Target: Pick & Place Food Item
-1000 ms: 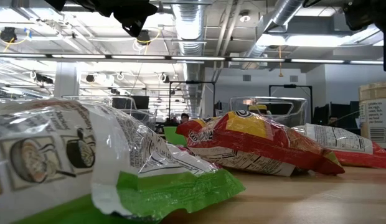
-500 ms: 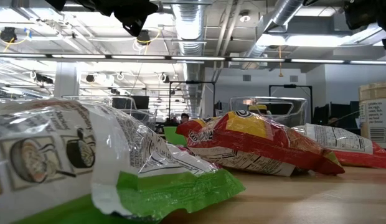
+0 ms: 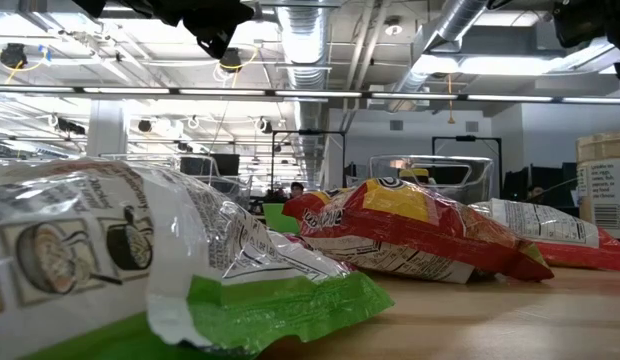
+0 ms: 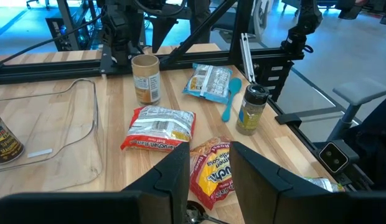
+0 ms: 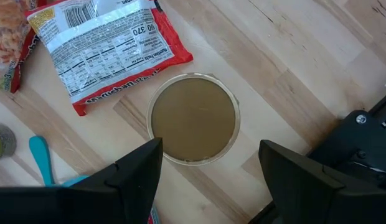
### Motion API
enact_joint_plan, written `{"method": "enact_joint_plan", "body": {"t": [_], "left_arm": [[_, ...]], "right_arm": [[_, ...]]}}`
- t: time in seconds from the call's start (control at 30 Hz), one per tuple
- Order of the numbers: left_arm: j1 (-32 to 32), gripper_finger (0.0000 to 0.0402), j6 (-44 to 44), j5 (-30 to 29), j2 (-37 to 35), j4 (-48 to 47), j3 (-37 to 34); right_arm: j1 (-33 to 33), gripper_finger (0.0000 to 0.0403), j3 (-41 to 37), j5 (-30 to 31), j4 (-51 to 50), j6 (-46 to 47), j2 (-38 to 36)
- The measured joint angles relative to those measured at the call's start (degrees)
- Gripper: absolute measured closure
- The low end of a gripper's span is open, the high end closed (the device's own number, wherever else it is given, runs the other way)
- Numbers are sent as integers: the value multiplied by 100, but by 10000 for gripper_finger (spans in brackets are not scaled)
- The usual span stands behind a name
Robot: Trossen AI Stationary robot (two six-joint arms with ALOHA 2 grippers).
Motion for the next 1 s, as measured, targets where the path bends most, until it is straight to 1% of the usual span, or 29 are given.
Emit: {"method": "enact_joint_plan", "body": {"t": [0.43,0.8,1.0], "left_arm": [[0,294,0,0,0,0,0],[0,294,0,0,0,0,0],[-2,294,0,0,0,0,0]], "right_arm": [[0,143,0,0,35,1,0],[0,143,-2,1,614,-8,0],[0,143,-2,38,576,-331,0]]}}
